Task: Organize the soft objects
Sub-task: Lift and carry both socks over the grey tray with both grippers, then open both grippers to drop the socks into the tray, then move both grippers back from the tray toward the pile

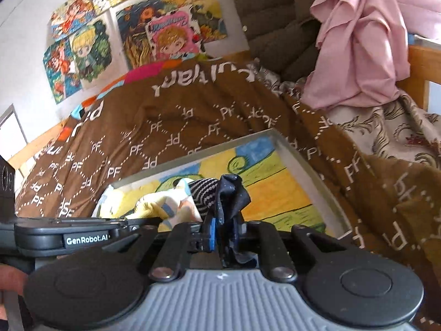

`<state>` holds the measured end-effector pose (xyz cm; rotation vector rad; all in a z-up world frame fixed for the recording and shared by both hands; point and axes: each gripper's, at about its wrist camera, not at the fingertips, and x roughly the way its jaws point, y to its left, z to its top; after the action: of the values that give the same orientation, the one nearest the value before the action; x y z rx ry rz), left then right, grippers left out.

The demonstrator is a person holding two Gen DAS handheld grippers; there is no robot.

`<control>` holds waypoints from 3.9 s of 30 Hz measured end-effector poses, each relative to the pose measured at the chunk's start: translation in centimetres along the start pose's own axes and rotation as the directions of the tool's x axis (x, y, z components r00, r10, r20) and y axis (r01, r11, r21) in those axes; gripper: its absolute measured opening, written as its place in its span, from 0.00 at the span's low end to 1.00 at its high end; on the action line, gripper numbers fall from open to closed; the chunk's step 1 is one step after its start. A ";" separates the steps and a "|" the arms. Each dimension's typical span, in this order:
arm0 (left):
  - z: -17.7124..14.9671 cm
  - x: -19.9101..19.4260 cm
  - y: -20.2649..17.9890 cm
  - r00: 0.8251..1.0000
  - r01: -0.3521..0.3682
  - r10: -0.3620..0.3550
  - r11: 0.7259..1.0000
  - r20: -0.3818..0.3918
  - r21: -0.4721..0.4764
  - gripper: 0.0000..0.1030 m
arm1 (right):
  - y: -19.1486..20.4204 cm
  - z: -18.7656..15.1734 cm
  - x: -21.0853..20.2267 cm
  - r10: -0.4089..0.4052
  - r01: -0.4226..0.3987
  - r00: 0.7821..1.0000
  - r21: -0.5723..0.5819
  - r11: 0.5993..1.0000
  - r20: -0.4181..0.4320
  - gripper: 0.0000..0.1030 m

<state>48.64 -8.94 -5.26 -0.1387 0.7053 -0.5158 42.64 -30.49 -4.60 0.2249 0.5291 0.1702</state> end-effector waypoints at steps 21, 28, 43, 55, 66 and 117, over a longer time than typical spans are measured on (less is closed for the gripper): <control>-2.5 -6.5 0.2 0.987 -0.078 0.093 0.990 0.127 -0.121 0.68 | 0.9 0.2 -2.8 0.009 -0.008 1.000 -0.023 1.000 0.029 0.80; -3.5 -11.6 -1.6 0.965 -0.128 0.153 0.984 0.215 -0.123 0.88 | 2.1 1.2 -7.2 0.033 -0.028 0.994 -0.049 0.998 0.104 0.93; -7.5 -24.6 -6.6 0.903 -0.168 0.211 0.975 0.374 -0.144 0.99 | 8.0 0.3 -19.7 0.067 -0.033 0.976 -0.162 0.986 0.209 1.00; -12.7 -30.2 -7.9 0.893 -0.212 0.242 0.970 0.379 -0.121 0.99 | 12.2 -2.7 -26.3 0.084 -0.017 0.958 -0.239 0.971 0.273 1.00; -16.4 -31.7 -7.9 0.880 -0.285 0.289 0.956 0.376 -0.068 0.99 | 12.7 -6.6 -27.1 0.056 -0.005 0.975 -0.232 0.973 0.214 1.00; -21.1 -28.5 0.4 0.910 -0.366 0.380 0.924 0.165 -0.110 0.99 | 17.3 -15.7 -19.5 0.111 -0.134 0.990 -0.346 0.929 -0.085 1.00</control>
<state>16.80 6.62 -4.73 -0.1178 0.5526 -0.1056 16.20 -15.46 -4.04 -0.0976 0.5393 0.3910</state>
